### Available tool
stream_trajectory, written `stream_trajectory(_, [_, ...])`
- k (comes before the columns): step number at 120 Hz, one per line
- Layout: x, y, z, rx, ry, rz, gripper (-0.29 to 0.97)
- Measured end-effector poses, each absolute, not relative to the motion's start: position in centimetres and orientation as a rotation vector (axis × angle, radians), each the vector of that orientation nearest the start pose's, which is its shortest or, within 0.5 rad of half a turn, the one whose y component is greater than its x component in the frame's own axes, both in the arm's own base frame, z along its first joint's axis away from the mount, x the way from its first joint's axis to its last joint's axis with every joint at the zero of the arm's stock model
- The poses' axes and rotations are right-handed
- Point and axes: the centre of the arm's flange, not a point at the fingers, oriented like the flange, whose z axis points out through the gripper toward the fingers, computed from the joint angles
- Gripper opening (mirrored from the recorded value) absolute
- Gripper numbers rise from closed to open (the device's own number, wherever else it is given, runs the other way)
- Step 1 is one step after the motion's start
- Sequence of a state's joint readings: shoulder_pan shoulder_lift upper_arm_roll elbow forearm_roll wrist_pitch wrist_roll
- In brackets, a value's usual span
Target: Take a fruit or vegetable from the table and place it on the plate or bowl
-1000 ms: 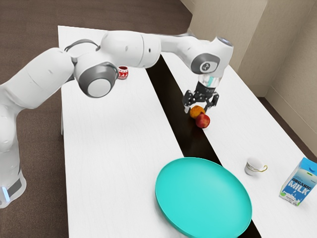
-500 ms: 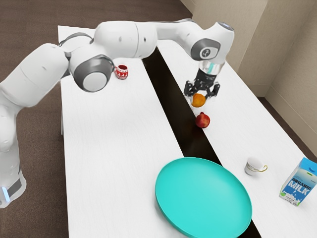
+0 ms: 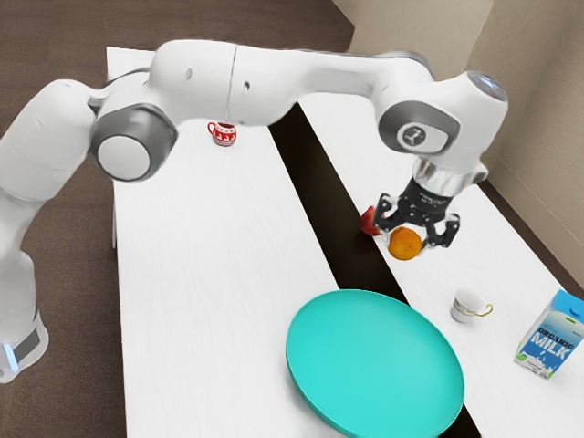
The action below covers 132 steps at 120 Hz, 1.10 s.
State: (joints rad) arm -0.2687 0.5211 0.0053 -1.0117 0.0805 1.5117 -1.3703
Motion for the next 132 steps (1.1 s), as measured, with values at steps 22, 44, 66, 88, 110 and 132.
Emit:
stream_trajectory(22, [64.7,-25.1,54.3,-2.677,-1.455,-0.055,0.25])
stream_trajectory(44, [62.1,-30.6,52.4,-2.692,-1.344,-0.044,0.24])
stream_trajectory(66, [61.6,-31.9,51.9,-2.669,-1.351,-0.081,0.50])
stream_trajectory(88, [59.5,-33.8,54.4,-2.723,-1.367,-0.055,0.63])
stream_trajectory(110, [64.6,-12.1,59.9,-2.551,-1.594,-0.128,0.67])
stream_trajectory(132, [65.5,0.2,60.3,-2.647,-1.386,-0.125,0.68])
